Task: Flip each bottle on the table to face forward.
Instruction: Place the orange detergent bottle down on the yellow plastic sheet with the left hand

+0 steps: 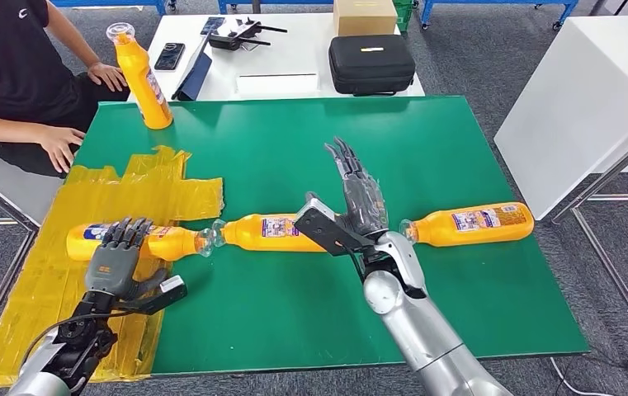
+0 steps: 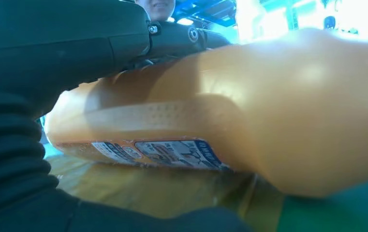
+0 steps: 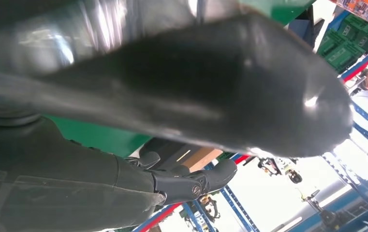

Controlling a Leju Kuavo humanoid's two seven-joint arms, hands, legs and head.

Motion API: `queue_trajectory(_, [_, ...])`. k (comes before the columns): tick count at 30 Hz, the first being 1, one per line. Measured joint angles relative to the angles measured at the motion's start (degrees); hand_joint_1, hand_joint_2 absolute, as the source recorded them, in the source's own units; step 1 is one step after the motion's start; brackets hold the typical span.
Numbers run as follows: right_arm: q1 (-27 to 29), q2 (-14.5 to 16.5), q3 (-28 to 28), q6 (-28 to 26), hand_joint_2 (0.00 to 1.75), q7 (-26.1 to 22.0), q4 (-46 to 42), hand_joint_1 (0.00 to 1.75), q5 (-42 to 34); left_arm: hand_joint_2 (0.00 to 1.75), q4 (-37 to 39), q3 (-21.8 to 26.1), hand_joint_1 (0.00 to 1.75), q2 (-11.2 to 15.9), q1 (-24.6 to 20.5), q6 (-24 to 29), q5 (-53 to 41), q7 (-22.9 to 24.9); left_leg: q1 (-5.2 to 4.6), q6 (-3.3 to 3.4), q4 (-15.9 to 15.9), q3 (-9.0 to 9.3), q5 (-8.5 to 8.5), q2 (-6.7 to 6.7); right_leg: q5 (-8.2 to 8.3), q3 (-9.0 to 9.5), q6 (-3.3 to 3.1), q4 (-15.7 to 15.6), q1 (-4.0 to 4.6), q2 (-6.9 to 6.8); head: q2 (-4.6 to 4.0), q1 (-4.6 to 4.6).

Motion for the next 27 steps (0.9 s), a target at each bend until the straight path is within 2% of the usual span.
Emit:
queue_trajectory(3, [-0.3, 0.1, 0.3, 0.0, 0.0, 0.0, 0.6, 0.0, -0.1, 0.0, 0.0, 0.3, 0.0, 0.0, 0.4, -0.1, 1.9, -1.5, -0.07, 0.02, 0.0, -0.01, -0.06, -0.03, -0.07, -0.01, 0.08, 0.0, -0.02, -0.04, 0.0, -0.01])
queue_trajectory(5, [-0.6, 0.2, 0.5, -0.1, 0.0, 0.0, 1.0, 0.0, -0.3, 0.0, -0.2, 1.0, 0.0, -0.1, 0.5, -1.5, 7.8, -5.7, -0.08, 0.02, 0.0, 0.0, -0.06, -0.04, -0.08, -0.03, 0.08, 0.0, -0.01, -0.08, 0.0, -0.01])
queue_trajectory(6, [-0.6, 0.2, 0.5, -0.2, 0.0, 0.0, 1.2, 0.0, -0.5, 0.0, -0.7, 1.9, 0.0, -0.3, 0.5, -3.7, 13.4, -9.7, -0.08, 0.02, 0.0, 0.02, -0.05, -0.05, -0.09, -0.03, 0.06, 0.0, -0.01, -0.11, 0.0, -0.01])
queue_trajectory(8, [-0.7, 0.2, 0.5, -0.4, 0.0, 0.0, 1.5, 0.0, -0.6, 0.0, -3.0, 4.7, 0.0, -1.0, 0.6, -11.7, 28.6, -18.3, -0.07, 0.03, 0.0, 0.04, -0.03, -0.06, -0.09, -0.04, 0.01, 0.0, 0.01, -0.16, 0.0, -0.01])
queue_trajectory(10, [-0.7, 0.2, 0.5, -0.5, 0.0, -0.1, 1.8, 0.0, -0.7, 0.0, -7.1, 8.1, 0.0, -1.7, 1.2, -20.7, 43.3, -23.3, -0.02, -0.01, 0.0, 0.0, 0.03, -0.02, -0.03, -0.11, -0.09, 0.0, 0.07, -0.15, 0.0, -0.01])
queue_trajectory(13, [-0.7, 0.2, 0.5, -0.5, 0.0, -0.2, 2.4, 0.0, -0.6, 0.0, -13.3, 12.0, 0.0, -2.5, 2.2, -27.2, 54.9, -24.1, 0.06, -0.03, 0.0, -0.25, 0.17, 0.07, 0.23, -0.41, -0.16, 0.0, 0.15, -0.06, 0.0, 0.03])
queue_trajectory(17, [-0.9, 0.2, 0.5, -0.1, 0.0, -0.1, 3.1, 0.0, -0.1, 0.0, -19.2, 15.0, 0.0, -2.9, 2.8, -28.2, 60.7, -25.6, 0.07, -0.05, 0.0, -0.58, 0.32, 0.13, 0.4, -0.78, -0.1, 0.0, 0.15, -0.01, 0.0, 0.02])
queue_trajectory(19, [-1.3, 0.3, 0.6, 0.8, 0.87, 0.4, 3.9, 0.0, 0.7, 0.0, -22.7, 16.4, 0.0, -3.4, 3.2, -27.8, 65.7, -27.6, 0.08, -0.05, 0.0, -0.69, 0.34, 0.18, 0.41, -0.9, -0.1, 0.1, 0.16, 0.0, 0.0, 0.03])
queue_trajectory(21, [-2.0, 0.4, 0.6, 1.6, 1.75, 1.2, 5.0, 0.0, 1.9, 0.0, -27.0, 17.5, 0.0, -3.8, 3.1, -27.0, 69.0, -27.6, 0.08, -0.06, 0.0, -0.76, 0.35, 0.2, 0.41, -0.96, -0.1, 0.1, 0.16, 0.01, 0.0, 0.02])
queue_trajectory(27, [-2.9, 0.7, 0.9, 3.3, 1.75, 3.4, 7.7, 0.0, 5.1, 0.0, -34.7, 18.6, 0.0, -5.4, 2.2, -26.4, 71.1, -26.0, 0.08, -0.06, 0.0, -0.91, 0.34, 0.18, 0.39, -1.06, -0.1, 0.1, 0.15, 0.0, 0.0, 0.02])
